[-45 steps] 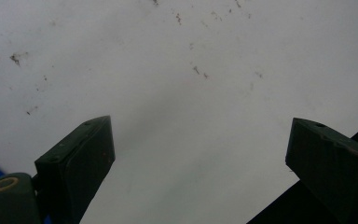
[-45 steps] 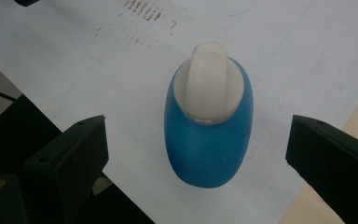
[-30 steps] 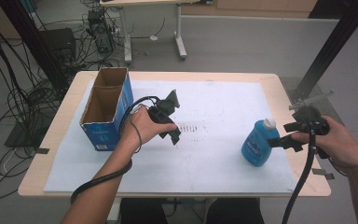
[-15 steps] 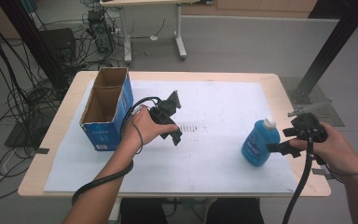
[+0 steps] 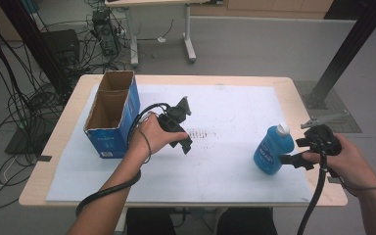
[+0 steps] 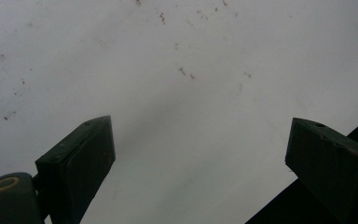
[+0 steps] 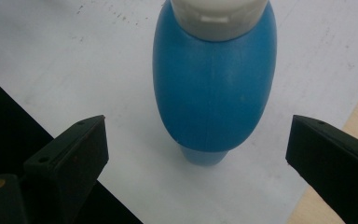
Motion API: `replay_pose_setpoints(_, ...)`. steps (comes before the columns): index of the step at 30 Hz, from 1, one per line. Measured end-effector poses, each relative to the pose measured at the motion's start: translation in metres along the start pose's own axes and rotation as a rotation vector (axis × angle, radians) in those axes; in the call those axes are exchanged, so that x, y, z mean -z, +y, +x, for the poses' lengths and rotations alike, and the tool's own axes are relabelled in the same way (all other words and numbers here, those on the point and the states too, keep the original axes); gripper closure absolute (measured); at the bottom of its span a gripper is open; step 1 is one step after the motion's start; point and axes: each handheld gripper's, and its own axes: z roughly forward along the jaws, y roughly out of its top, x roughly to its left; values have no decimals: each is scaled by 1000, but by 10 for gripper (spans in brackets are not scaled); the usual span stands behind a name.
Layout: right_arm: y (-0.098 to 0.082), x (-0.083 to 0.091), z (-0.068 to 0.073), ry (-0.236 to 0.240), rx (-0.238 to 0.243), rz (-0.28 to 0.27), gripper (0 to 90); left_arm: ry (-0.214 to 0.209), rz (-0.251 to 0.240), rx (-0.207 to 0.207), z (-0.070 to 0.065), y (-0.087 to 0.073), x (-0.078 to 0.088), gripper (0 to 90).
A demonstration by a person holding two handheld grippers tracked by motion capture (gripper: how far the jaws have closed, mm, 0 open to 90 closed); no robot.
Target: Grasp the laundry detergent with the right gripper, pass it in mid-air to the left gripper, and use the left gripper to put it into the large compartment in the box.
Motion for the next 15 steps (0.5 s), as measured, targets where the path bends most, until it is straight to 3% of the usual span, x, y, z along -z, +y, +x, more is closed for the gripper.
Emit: replay_pose_setpoints(15,-16,-9,-2,14,-14,-25,44,-20,2,-7,2,-2,-5,88)
